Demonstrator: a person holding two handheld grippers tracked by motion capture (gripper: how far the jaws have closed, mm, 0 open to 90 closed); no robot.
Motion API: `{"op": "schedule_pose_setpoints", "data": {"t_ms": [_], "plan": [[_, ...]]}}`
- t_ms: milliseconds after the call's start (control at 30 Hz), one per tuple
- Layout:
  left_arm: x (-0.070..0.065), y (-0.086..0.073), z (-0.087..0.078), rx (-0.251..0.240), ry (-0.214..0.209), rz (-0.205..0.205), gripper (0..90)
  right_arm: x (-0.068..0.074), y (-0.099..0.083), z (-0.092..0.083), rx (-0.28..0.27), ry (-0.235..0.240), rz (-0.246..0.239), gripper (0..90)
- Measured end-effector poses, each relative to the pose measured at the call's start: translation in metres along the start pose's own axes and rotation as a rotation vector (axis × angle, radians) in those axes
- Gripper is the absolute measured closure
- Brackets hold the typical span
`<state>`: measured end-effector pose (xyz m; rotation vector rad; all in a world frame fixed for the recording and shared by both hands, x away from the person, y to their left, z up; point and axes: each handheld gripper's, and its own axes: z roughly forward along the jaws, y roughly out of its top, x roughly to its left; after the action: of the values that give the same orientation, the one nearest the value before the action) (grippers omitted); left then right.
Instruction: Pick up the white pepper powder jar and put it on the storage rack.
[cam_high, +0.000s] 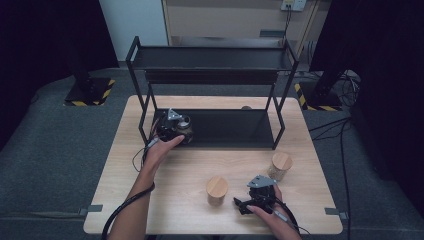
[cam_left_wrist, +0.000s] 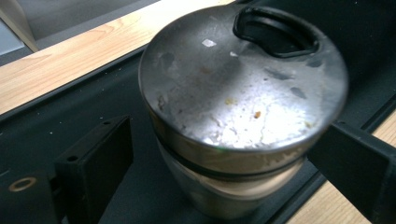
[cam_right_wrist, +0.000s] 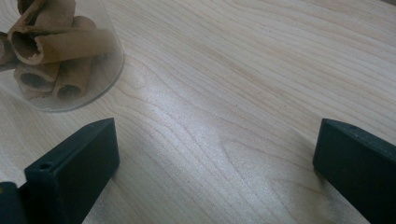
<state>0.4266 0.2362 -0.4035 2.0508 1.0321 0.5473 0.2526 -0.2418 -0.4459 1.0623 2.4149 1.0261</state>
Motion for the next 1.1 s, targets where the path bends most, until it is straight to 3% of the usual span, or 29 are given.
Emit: {"op": "schedule_pose_setpoints", "data": {"t_ms": [400, 767, 1100], "plan": [[-0.003, -0.009, -0.014, -0.027, 0.009, -0.009, 5.6, 0.0, 0.0, 0.0, 0.0, 0.0, 0.0, 0.5], [-0.014, -0.013, -0.032, -0.062, 0.026, -0.02, 5.4, 0.0, 0.0, 0.0, 0.0, 0.0, 0.0, 0.5], [-0.02, -0.016, -0.043, -0.048, 0.016, 0.0, 5.3, 0.0, 0.0, 0.0, 0.0, 0.0, 0.0, 0.4]]}}
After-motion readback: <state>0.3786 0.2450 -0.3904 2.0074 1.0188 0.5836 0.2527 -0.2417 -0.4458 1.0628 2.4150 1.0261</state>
